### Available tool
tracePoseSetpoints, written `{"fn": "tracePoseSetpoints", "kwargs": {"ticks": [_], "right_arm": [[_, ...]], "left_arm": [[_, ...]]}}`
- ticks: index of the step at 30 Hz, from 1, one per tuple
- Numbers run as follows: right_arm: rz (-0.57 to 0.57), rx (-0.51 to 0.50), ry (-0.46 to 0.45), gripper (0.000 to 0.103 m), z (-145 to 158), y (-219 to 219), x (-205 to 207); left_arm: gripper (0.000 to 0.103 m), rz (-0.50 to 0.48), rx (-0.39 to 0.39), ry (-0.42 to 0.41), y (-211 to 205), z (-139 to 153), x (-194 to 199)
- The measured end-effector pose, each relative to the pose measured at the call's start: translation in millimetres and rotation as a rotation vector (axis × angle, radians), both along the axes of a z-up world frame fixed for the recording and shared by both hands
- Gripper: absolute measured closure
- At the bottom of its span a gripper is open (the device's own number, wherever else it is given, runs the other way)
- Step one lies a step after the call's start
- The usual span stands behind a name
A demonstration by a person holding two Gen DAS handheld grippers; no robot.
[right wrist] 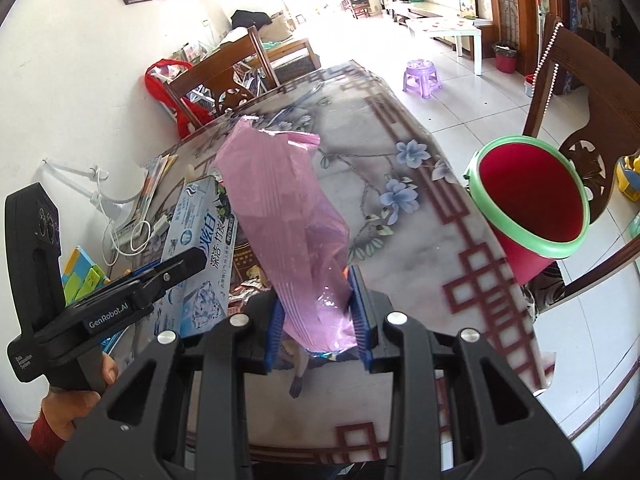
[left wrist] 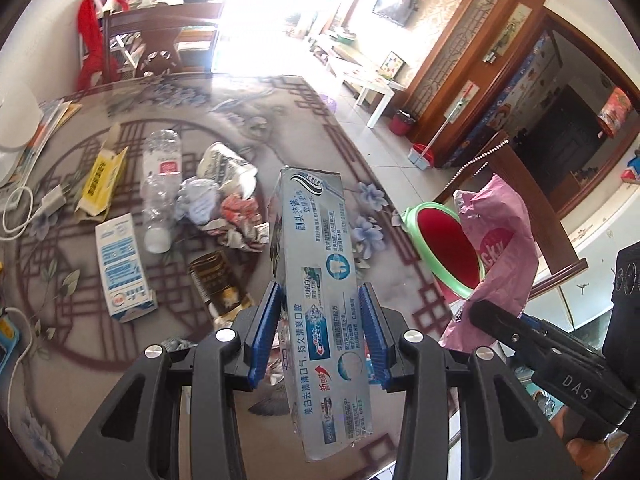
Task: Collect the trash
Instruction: 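Carry the pink bag and toothpaste box to the red bin and release both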
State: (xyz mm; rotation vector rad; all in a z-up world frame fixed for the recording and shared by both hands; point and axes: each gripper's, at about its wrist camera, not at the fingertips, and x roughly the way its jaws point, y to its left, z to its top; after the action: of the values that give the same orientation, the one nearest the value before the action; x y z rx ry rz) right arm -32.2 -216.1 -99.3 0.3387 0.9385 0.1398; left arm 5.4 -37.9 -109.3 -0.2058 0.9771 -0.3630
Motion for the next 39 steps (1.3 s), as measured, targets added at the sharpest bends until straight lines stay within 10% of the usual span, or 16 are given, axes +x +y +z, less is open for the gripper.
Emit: {"fn": "tracePoseSetpoints", "kwargs": {"ticks": [39], "right_arm": [[-0.212, -0.007, -0.017, 0.073, -0.1, -98.8, 25.7]], "left_arm": [[0.065, -0.141, 0.03, -0.04, -73.9, 11.9, 47.3]]}}
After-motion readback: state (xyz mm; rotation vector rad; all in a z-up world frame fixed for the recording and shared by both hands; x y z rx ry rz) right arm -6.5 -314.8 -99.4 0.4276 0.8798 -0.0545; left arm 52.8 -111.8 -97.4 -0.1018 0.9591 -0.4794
